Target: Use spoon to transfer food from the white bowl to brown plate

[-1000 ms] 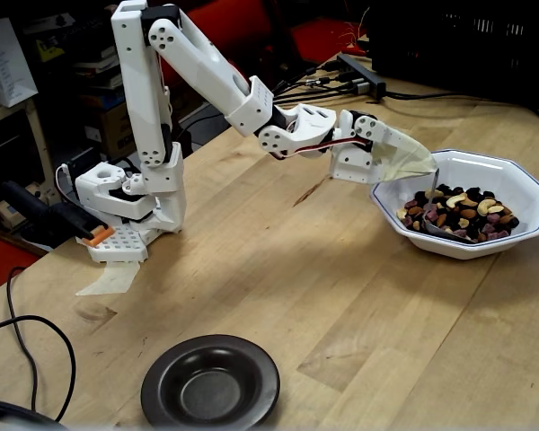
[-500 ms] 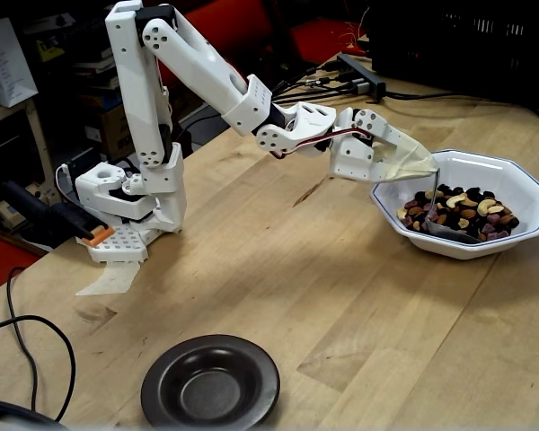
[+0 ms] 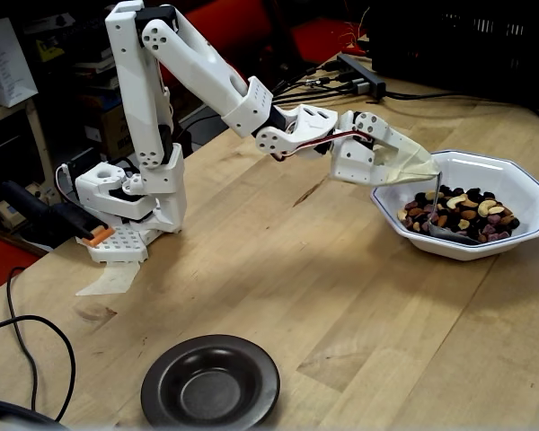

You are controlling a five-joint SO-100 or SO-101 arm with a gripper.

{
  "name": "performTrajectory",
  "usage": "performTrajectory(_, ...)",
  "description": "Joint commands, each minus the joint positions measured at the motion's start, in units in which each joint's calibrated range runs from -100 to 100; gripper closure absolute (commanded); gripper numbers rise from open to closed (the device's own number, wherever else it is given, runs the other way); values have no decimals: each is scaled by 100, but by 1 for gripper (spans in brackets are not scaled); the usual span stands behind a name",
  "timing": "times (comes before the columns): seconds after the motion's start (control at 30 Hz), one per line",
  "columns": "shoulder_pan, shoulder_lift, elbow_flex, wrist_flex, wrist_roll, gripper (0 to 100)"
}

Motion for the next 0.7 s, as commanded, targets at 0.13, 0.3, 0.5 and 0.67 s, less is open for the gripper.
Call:
performTrajectory(0.13, -450, -323, -103, -10, -728, 96)
performTrajectory(0.3, -673, -323, -103, -10, -1158, 96)
performTrajectory(0.5, -835, -366, -103, -10, -1705, 96)
performTrajectory(0.67, -835, -400, -103, -10, -1973, 96)
